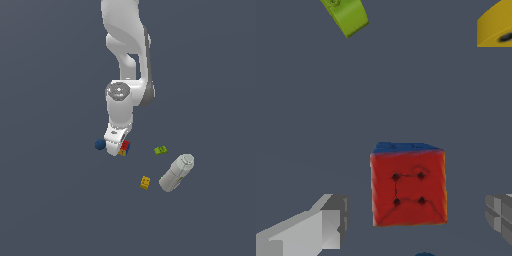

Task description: Pick up a designated object from a clutter of objects.

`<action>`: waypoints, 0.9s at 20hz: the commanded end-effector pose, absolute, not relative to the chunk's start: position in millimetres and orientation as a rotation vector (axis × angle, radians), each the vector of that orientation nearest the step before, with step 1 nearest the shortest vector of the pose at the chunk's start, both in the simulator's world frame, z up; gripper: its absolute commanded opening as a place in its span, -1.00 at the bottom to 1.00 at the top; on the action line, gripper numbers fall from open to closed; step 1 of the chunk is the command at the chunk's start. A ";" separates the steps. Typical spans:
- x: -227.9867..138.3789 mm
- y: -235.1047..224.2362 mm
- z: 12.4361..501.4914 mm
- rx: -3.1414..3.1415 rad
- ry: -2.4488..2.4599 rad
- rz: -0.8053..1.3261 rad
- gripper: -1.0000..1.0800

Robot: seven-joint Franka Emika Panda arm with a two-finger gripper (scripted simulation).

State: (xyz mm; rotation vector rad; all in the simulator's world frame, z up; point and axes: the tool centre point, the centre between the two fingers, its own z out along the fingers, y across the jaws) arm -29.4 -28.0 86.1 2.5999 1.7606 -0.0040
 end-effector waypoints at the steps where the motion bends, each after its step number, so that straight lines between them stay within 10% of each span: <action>1: -30.1 -27.3 83.9 2.588 1.781 -0.001 0.92; 18: -31.2 -26.9 39.9 2.586 1.785 0.000 0.92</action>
